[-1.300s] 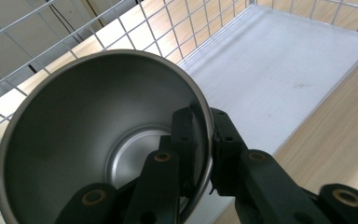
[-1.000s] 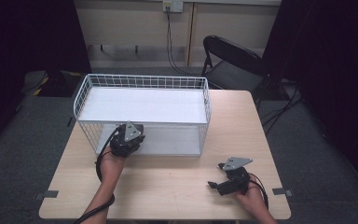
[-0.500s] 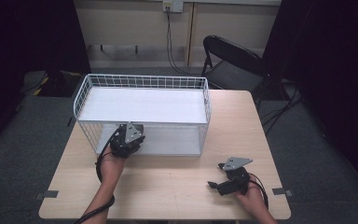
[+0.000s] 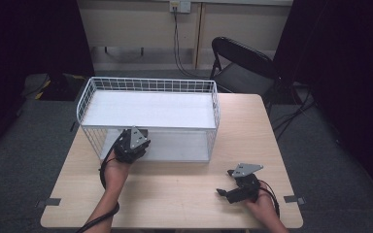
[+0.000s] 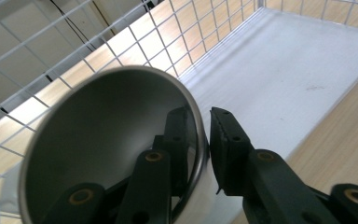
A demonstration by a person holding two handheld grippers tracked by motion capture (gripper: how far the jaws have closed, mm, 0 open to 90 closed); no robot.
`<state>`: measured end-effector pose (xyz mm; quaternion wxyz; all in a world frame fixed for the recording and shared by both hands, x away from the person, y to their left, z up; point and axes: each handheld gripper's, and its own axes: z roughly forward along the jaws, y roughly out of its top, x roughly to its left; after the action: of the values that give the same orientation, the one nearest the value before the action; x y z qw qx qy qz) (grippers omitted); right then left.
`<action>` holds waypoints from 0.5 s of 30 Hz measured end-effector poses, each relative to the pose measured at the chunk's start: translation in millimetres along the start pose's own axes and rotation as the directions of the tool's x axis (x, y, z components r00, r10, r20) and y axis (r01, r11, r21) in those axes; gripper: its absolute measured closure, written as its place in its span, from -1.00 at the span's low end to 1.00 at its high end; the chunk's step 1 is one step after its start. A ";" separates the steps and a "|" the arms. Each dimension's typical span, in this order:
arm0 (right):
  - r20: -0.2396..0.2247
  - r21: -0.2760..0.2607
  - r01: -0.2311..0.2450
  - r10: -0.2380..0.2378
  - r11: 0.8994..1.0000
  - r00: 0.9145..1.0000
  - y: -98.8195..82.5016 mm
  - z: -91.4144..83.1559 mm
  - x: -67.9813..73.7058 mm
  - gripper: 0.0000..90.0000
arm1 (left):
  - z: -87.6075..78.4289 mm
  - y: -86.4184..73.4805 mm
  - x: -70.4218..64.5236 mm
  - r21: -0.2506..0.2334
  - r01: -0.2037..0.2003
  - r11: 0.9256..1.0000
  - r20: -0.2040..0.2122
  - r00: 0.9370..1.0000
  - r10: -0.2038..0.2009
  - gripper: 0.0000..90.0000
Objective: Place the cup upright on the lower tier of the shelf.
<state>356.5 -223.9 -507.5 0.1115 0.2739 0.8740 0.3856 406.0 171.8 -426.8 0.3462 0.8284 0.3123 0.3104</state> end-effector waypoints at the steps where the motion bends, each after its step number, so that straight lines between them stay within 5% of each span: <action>1: 0.000 0.000 0.000 0.000 1.000 1.000 0.0 0.0 0.0 -0.70 | -0.1 0.0 0.0 -0.001 -0.005 1.000 -0.002 1.000 0.005 0.69; 15: 0.000 0.000 0.000 0.000 1.000 1.000 0.0 0.0 0.0 -0.70 | -8.3 8.8 3.4 -0.016 -0.006 1.000 -0.029 1.000 0.006 0.53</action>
<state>356.5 -223.9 -507.5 0.1114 0.2740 0.8740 0.3856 404.7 172.4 -414.3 0.3472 0.8220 0.3125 0.3259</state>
